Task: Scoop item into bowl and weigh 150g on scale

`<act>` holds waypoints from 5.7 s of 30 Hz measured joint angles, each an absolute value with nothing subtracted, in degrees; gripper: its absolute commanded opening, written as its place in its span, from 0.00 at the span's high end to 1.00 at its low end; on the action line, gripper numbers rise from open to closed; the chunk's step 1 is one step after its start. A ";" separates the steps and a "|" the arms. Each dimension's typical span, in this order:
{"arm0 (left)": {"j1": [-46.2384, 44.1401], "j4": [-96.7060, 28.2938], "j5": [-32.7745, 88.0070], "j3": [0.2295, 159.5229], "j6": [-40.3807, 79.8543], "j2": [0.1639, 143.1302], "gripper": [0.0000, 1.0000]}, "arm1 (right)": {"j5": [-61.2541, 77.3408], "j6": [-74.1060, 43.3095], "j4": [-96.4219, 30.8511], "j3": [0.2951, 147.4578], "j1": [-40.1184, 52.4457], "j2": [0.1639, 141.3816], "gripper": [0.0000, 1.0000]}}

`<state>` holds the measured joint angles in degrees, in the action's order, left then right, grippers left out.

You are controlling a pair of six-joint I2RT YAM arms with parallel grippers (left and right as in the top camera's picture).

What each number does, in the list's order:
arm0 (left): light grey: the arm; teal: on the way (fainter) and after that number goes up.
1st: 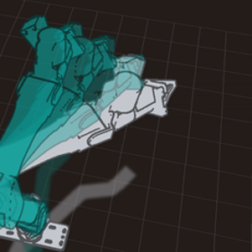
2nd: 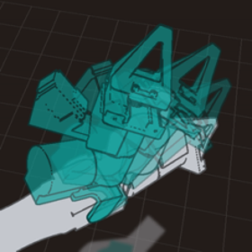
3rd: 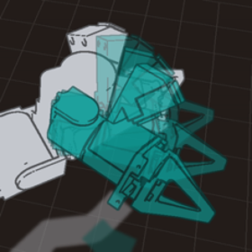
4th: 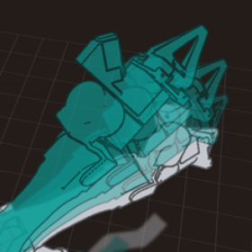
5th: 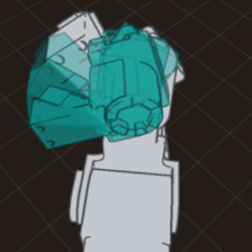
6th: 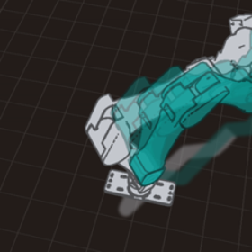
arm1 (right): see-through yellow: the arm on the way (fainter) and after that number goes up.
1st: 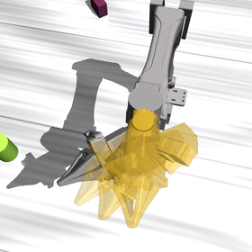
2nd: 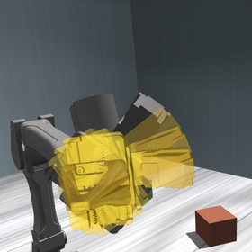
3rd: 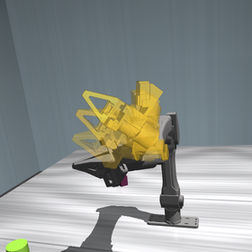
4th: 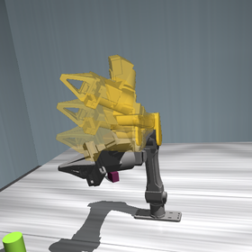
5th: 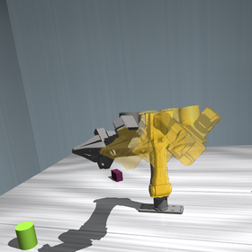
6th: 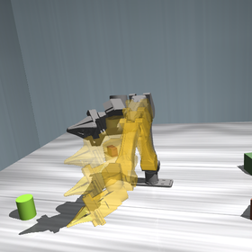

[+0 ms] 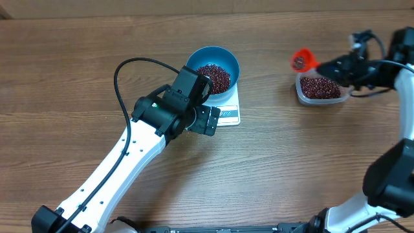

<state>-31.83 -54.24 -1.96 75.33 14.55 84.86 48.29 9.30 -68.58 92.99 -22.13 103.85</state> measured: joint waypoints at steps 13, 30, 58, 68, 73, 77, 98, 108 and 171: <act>-31.83 -54.24 -1.96 75.33 14.55 84.86 0.01 | 12.03 3.49 -69.47 93.10 -17.63 98.52 0.96; -31.83 -54.24 -1.96 75.33 14.55 84.86 0.01 | -12.58 1.06 -69.49 93.10 -3.86 98.52 0.97; -31.83 -54.24 -1.96 75.33 14.55 84.86 0.00 | -0.84 -0.05 -68.16 93.10 -4.10 99.55 0.65; -31.83 -54.24 -1.96 75.33 14.55 84.86 0.01 | -0.21 -0.23 -68.71 93.10 -4.10 103.92 0.46; -31.83 -54.24 -1.96 75.33 14.52 84.86 0.01 | -3.64 -2.87 -70.43 93.10 -4.10 103.92 0.39; -31.83 -54.22 -1.96 75.33 14.55 84.86 0.00 | -5.85 -4.38 -71.68 93.10 -4.10 103.92 0.36; -31.83 -54.24 -1.96 75.33 14.55 84.86 0.01 | -3.11 -7.42 -76.07 93.10 -3.95 102.54 0.36; -31.83 -54.22 -1.96 75.33 14.55 84.86 0.01 | 24.93 14.57 -79.00 93.21 1.69 88.14 0.24; -31.83 -54.22 -1.96 75.24 14.55 84.86 0.01 | 27.55 27.07 -43.66 55.92 7.92 56.03 0.00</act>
